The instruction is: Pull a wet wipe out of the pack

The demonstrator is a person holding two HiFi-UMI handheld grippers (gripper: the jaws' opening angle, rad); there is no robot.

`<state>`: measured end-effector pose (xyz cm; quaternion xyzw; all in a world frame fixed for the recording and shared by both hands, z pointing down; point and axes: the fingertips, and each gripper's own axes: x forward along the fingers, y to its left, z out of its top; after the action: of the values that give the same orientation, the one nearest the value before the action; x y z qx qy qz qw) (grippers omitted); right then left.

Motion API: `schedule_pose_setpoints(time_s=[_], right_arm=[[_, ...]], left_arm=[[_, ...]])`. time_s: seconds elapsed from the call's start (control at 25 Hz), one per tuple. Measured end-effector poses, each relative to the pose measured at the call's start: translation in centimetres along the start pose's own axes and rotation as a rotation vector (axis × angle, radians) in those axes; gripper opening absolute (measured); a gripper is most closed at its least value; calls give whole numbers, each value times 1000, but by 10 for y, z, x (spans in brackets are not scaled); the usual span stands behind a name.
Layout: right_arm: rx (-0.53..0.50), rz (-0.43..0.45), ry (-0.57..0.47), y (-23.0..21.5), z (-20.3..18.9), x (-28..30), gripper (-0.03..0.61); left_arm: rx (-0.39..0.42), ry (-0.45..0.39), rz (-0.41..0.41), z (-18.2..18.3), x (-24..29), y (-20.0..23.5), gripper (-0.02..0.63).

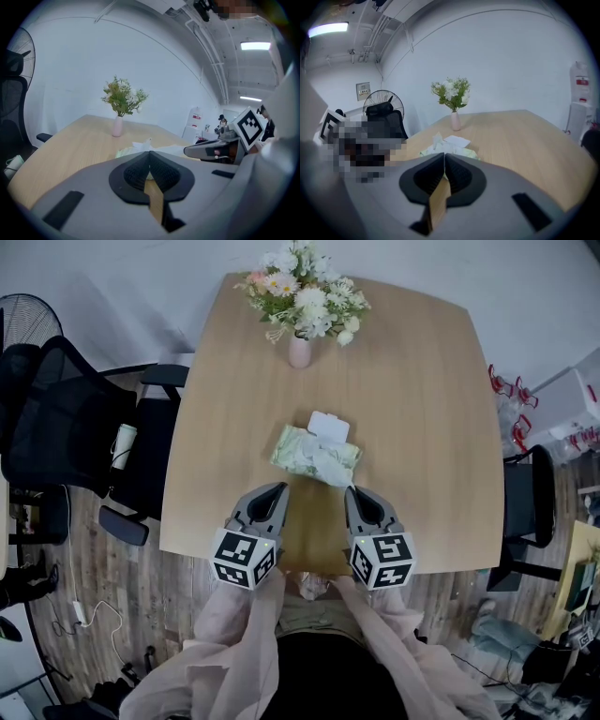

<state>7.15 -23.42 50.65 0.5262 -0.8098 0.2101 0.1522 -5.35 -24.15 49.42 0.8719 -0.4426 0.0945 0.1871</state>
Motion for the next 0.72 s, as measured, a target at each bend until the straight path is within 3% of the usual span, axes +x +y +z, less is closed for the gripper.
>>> schedule_pose_setpoints(time_s=[0.72], right_arm=[[6, -7, -40, -2, 14, -8, 14]], left_arm=[[5, -29, 19, 11, -5, 5, 11]])
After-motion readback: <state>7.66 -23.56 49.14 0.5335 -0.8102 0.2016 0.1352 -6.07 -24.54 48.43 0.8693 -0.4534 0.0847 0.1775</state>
